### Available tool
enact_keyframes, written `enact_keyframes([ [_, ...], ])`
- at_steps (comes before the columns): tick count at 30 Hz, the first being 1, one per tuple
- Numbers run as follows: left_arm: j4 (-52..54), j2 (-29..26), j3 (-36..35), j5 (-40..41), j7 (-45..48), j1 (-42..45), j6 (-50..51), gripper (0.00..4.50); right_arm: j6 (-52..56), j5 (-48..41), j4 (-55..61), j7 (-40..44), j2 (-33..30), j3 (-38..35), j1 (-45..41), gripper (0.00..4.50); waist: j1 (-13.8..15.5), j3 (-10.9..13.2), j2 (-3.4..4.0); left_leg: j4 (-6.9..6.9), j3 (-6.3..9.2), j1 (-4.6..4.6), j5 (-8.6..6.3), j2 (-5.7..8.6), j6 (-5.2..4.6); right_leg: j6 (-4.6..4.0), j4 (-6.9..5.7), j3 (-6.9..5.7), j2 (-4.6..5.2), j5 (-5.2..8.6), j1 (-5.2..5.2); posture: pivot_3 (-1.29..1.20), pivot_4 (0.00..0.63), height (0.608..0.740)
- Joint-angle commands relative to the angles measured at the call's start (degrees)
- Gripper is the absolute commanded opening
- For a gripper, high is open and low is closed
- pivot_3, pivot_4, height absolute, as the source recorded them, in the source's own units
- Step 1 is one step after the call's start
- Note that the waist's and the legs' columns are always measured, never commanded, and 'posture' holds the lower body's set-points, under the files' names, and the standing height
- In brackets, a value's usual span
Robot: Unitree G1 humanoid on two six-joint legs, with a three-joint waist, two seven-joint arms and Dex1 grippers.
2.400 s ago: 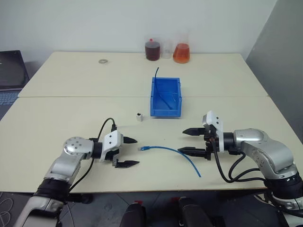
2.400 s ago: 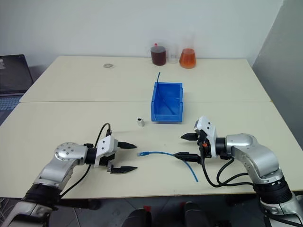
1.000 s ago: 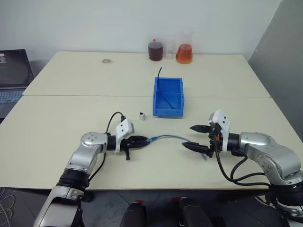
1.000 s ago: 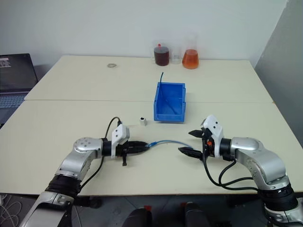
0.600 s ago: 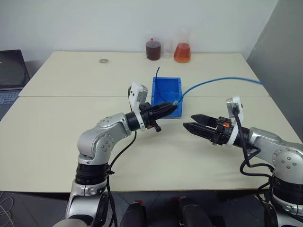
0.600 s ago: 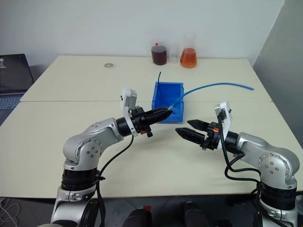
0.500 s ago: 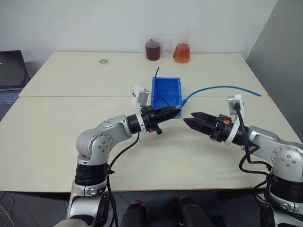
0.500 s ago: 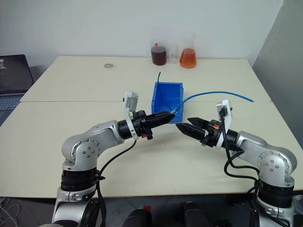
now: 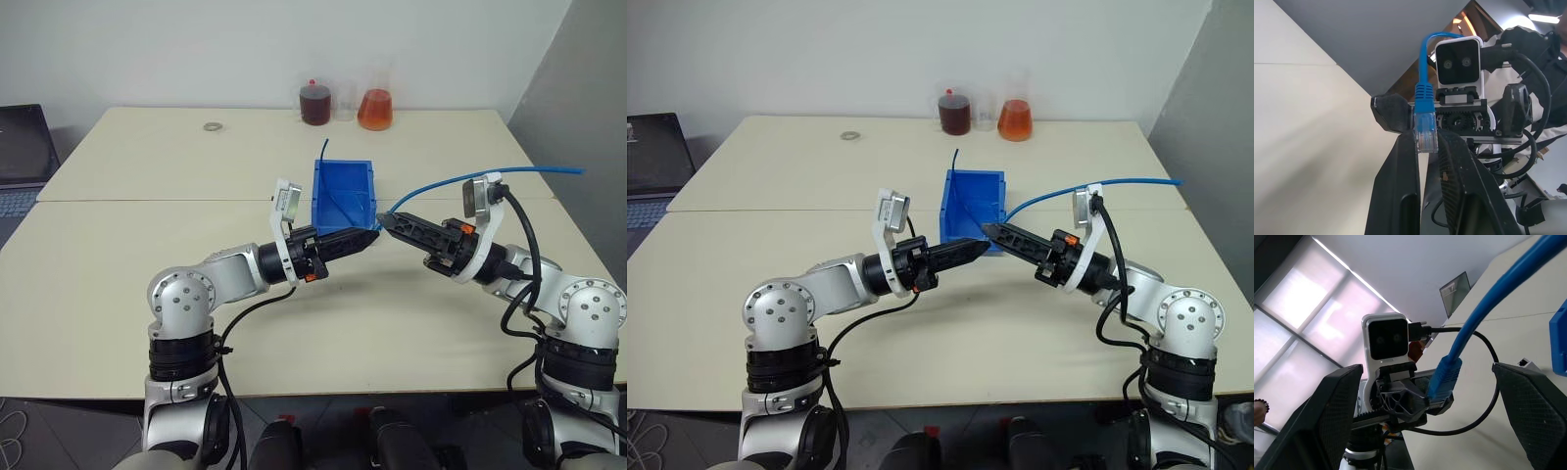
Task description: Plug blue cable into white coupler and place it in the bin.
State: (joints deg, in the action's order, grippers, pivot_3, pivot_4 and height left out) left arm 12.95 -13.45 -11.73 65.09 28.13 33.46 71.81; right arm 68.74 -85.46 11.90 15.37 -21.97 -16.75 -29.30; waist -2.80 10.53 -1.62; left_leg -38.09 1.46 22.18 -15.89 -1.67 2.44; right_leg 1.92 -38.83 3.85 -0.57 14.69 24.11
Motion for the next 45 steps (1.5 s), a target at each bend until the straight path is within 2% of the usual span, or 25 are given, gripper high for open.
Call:
enact_keyframes([
  [1, 2.62, -0.53, 0.09, 2.3, -0.88, -0.6, -0.55, 0.26, -1.72, -2.02, -0.06, 0.52, -0.44, 0.35, -0.15, 4.5, 0.0, 0.0, 0.0, 0.0, 0.0, 0.0, 0.0, 0.0, 0.0, 0.0, 0.0, 0.0, 0.0, 0.0, 0.0, 0.0, 0.15, 0.74],
  [2, 2.77, -0.71, 0.13, 2.53, -1.03, -0.71, -0.63, 0.26, -1.72, -2.3, -0.39, 0.74, -0.66, 0.47, -0.07, 4.21, 0.0, 0.0, 0.0, 0.0, 0.0, -0.01, 0.0, 0.0, 0.0, 0.0, 0.0, 0.0, -0.01, 0.0, 0.0, 0.0, 0.15, 0.74],
  [4, 2.71, -0.92, 0.02, 2.86, -1.31, -0.67, -0.81, 0.26, -1.75, -2.56, -0.96, 1.14, -1.09, 0.6, -0.02, 3.91, 0.0, 0.0, 0.0, 0.0, -0.01, -0.01, 0.0, 0.0, 0.0, 0.0, 0.0, 0.0, -0.01, 0.0, 0.0, 0.0, 0.15, 0.74],
  [12, 2.77, -1.58, 0.09, 4.04, -2.76, -0.99, -1.94, 0.26, -1.73, -2.61, -1.67, 3.83, -2.95, 1.23, 0.84, 1.9, 0.03, 0.0, 0.0, 0.01, -0.01, 0.01, 0.0, 0.0, 0.0, 0.0, 0.04, 0.01, -0.01, 0.0, 0.0, 0.0, 0.15, 0.74],
  [19, 3.62, -3.15, 1.47, 3.69, -1.7, -1.48, -2.31, 0.26, -2.24, -2.15, -1.42, 4.33, -3.23, 2.26, 0.76, 0.33, 0.01, 0.0, 0.0, 0.02, -0.01, 0.02, 0.0, 0.0, 0.0, 0.01, 0.05, 0.01, -0.01, 0.01, 0.01, 0.0, 0.15, 0.74],
  [24, 4.03, -3.45, 2.06, 4.56, -1.78, -1.85, -2.61, 0.26, -2.48, -2.27, -1.29, 3.91, -3.03, 2.59, 0.16, 0.19, 0.01, 0.0, 0.0, 0.02, -0.01, 0.03, 0.0, 0.0, 0.0, 0.01, 0.07, 0.02, -0.01, 0.01, 0.01, 0.0, 0.15, 0.74],
  [25, 4.01, -3.48, 2.17, 4.64, -1.8, -1.87, -2.73, 0.26, -2.5, -2.3, -1.24, 3.89, -3.02, 2.67, 0.13, 0.04, 0.01, 0.0, 0.0, 0.03, -0.01, 0.03, 0.0, 0.0, 0.0, 0.01, 0.08, 0.01, -0.01, 0.01, 0.01, 0.0, 0.15, 0.74],
  [31, 3.9, -3.69, 2.59, 4.66, -1.73, -1.83, -3.16, 0.26, -2.48, -3.68, -1.19, 3.15, -3.22, 2.85, -0.04, 0.04, 0.01, 0.0, 0.0, 0.03, -0.01, 0.05, 0.0, 0.0, 0.0, 0.01, 0.1, 0.01, -0.01, 0.01, 0.02, 0.0, 0.15, 0.74],
  [34, 3.75, -3.79, 2.7, 4.67, -1.63, -1.66, -3.33, 0.26, -2.52, -4.79, -1.48, 2.48, -3.25, 2.78, -0.45, 0.51, 0.02, 0.0, 0.0, 0.03, 0.0, 0.08, 0.0, 0.0, 0.0, 0.01, 0.12, 0.0, -0.01, 0.01, 0.02, 0.0, 0.15, 0.74],
  [39, 3.88, -4.08, 3.13, 4.89, -1.58, -1.6, -3.75, 0.26, -2.41, -7.54, -1.54, 1.58, -3.79, 2.63, -0.34, 1.64, 0.02, 0.0, 0.0, 0.04, 0.0, 0.09, 0.0, 0.0, 0.0, 0.01, 0.14, 0.0, -0.01, 0.01, 0.03, 0.0, 0.15, 0.74],
  [40, 3.9, -4.13, 3.18, 4.95, -1.58, -1.62, -3.8, 0.26, -2.43, -7.75, -1.49, 1.52, -3.93, 2.64, -0.24, 1.75, 0.02, 0.0, 0.0, 0.04, 0.0, 0.09, 0.0, 0.0, 0.0, 0.01, 0.15, 0.0, -0.01, 0.01, 0.03, 0.0, 0.15, 0.74],
  [45, 3.98, -4.45, 3.27, 5.89, -1.55, -1.38, -3.82, 0.26, -3.33, -5.6, -1.55, 2.11, -4.33, 3.51, 0.02, 2.88, 0.02, 0.0, 0.0, 0.05, 0.0, 0.13, 0.0, 0.0, 0.0, 0.01, 0.2, -0.01, -0.01, 0.01, 0.03, 0.0, 0.15, 0.74],
])
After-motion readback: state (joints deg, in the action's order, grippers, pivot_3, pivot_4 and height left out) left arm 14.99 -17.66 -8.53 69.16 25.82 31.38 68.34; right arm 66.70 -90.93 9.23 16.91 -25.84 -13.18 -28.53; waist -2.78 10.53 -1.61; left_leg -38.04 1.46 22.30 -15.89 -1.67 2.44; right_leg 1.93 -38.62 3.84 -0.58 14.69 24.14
